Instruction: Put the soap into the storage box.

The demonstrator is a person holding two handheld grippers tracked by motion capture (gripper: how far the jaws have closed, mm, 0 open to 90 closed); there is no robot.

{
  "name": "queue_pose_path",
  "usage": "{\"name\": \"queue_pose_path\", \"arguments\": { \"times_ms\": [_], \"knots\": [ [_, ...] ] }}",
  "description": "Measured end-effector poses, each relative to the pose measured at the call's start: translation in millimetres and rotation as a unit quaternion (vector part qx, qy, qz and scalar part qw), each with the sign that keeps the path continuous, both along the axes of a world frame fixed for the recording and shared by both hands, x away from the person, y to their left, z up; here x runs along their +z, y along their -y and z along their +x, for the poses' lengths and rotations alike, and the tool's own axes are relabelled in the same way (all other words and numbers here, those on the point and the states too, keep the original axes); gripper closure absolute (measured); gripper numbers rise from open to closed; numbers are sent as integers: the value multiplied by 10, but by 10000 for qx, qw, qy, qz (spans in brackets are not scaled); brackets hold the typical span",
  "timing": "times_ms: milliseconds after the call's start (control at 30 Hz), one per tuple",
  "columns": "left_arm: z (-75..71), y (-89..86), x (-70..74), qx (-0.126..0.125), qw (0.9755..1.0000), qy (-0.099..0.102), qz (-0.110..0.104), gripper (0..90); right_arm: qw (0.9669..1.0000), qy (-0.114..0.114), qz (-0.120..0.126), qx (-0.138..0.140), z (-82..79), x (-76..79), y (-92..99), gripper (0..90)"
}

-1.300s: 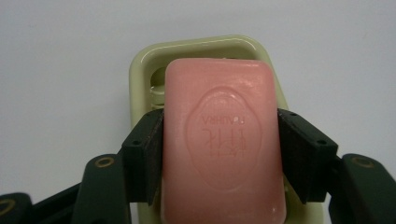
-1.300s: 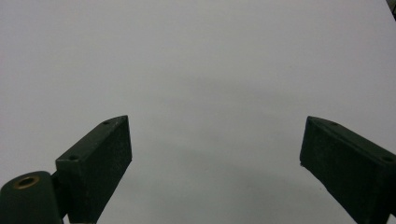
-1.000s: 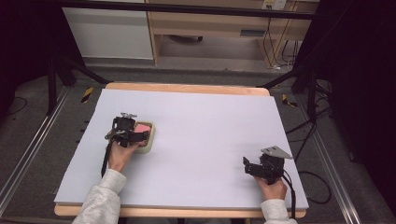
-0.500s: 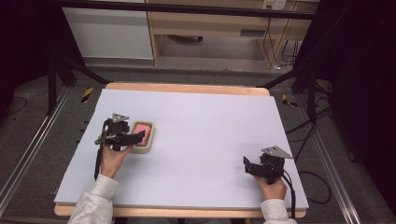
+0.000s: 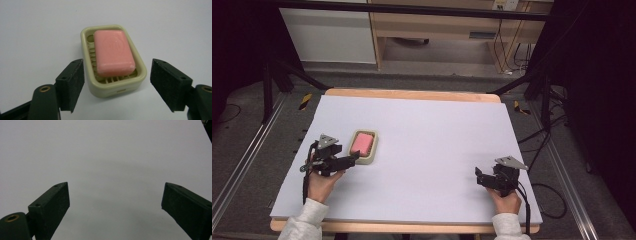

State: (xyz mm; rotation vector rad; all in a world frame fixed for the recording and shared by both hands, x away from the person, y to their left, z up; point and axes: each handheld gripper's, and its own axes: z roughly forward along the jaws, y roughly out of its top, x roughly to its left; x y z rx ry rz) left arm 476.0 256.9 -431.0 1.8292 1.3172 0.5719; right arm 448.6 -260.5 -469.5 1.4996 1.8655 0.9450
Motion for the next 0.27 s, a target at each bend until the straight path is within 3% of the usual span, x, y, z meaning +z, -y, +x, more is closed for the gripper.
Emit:
{"name": "queue_pose_path", "arguments": {
  "times_ms": [267],
  "knots": [
    [-165,-155,-162,-4,9998,-76,193,207,9999,-78,-5,-73,14,-33,50,74]
  ]
}}
